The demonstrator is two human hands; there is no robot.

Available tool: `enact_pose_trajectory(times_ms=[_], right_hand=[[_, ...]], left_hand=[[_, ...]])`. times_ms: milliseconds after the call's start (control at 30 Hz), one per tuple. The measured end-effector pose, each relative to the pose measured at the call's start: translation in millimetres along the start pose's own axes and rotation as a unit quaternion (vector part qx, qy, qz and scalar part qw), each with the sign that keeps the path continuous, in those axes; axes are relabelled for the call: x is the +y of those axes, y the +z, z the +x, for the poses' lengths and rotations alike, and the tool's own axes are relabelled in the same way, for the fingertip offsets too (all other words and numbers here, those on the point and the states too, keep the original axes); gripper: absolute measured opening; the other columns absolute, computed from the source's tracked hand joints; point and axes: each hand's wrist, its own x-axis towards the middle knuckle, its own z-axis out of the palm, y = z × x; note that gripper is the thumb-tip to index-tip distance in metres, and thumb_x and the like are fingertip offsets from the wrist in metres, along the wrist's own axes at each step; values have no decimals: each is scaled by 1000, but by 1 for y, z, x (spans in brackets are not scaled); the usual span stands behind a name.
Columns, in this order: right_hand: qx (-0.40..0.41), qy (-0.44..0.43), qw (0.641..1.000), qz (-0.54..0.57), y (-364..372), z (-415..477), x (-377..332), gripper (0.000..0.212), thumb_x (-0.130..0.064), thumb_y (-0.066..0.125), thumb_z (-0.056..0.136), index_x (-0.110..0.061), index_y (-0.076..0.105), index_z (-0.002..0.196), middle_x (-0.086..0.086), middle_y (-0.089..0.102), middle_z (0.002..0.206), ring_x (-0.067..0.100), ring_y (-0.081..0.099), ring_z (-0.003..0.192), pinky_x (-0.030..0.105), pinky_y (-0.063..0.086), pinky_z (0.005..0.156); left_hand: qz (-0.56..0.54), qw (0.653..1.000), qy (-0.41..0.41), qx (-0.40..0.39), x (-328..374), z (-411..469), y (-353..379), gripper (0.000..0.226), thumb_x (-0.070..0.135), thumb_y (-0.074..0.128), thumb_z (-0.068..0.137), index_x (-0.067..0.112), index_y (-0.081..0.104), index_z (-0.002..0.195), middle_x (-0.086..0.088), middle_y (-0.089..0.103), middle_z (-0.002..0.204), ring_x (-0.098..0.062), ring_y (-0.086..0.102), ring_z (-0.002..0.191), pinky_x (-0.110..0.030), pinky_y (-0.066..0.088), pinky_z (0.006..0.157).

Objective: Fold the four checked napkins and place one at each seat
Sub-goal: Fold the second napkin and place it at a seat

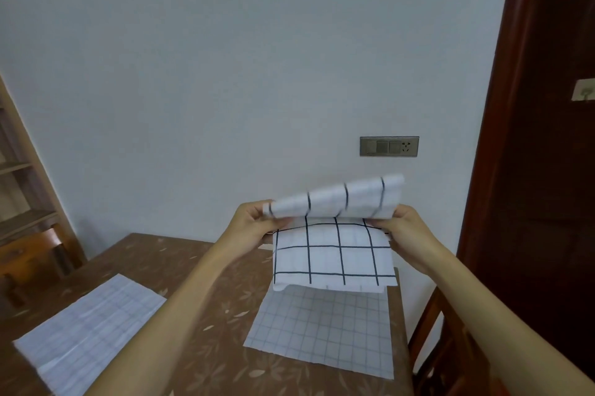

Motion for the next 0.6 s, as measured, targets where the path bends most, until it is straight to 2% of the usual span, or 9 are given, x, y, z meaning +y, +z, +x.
enact_pose_trajectory(times_ms=[100, 200, 267, 333, 433, 467, 533, 567, 600], right_hand=[[-22, -8, 1000, -12, -4, 0, -2, 48, 15, 46, 90, -15, 76, 68, 2, 75, 81, 19, 70, 73, 25, 57, 60], [-35, -4, 999, -11, -7, 1, -3, 50, 13, 41, 91, -14, 76, 66, 4, 75, 82, 23, 70, 76, 27, 57, 63], [-43, -12, 999, -9, -8, 1, -3, 42, 4, 41, 92, -9, 76, 73, 8, 75, 92, 28, 66, 85, 34, 52, 73], [-56, -14, 998, 1, -10, 3, -2, 37, -11, 40, 85, -3, 76, 80, 14, 74, 103, 30, 66, 93, 35, 52, 79], [-67, -7, 997, 38, -9, 4, -3, 46, -28, 42, 87, 3, 75, 92, 23, 70, 114, 32, 66, 104, 38, 54, 88], [-60, -3, 997, 41, -7, 4, -4, 46, -33, 46, 91, 1, 76, 97, 21, 70, 116, 32, 66, 105, 42, 53, 92], [-39, -7, 999, 13, -2, 1, -7, 32, -37, 57, 96, -16, 73, 114, 12, 70, 117, 27, 69, 104, 43, 54, 92], [-34, -7, 999, -8, 0, 0, -9, 31, -35, 63, 94, -25, 68, 122, 8, 71, 117, 25, 71, 103, 41, 57, 89], [-32, -3, 999, -25, 2, -1, -8, 40, -30, 68, 90, -30, 61, 129, 6, 71, 116, 24, 72, 101, 38, 59, 85]], left_hand=[[-36, 999, -7, 4, 2, -1, -1, 29, -17, 48, 94, -1, 72, 91, 3, 75, 77, -7, 68, 61, -14, 51, 53], [-71, 997, -27, 7, 3, -3, 1, 27, -13, 47, 97, -4, 71, 89, -3, 71, 78, -7, 62, 56, -13, 48, 50], [-85, 996, -36, 18, 3, -4, 0, 32, -6, 47, 98, 2, 77, 88, -8, 70, 85, -15, 59, 66, -18, 50, 55], [-112, 992, -56, 26, 5, -4, 1, 30, 4, 49, 95, 2, 78, 88, -9, 74, 92, -17, 65, 72, -22, 54, 60], [-99, 993, -50, 46, 6, -6, 5, 20, 17, 68, 91, 0, 78, 90, -1, 74, 75, -14, 66, 64, -21, 52, 58], [-66, 995, -35, 58, 4, -5, 5, 14, 17, 75, 88, 4, 79, 89, 3, 69, 66, -14, 60, 61, -21, 49, 59], [-31, 996, -7, 79, -2, -2, 6, 11, 14, 84, 80, 8, 80, 88, 6, 51, 56, -16, 45, 58, -25, 42, 61], [-40, 994, -6, 98, -4, -1, 7, 12, 12, 84, 79, 7, 79, 89, 8, 46, 53, -13, 44, 55, -24, 41, 60], [-58, 991, -6, 122, -3, 0, 9, 13, 10, 83, 79, 6, 77, 90, 12, 49, 51, -9, 48, 53, -23, 43, 58]])
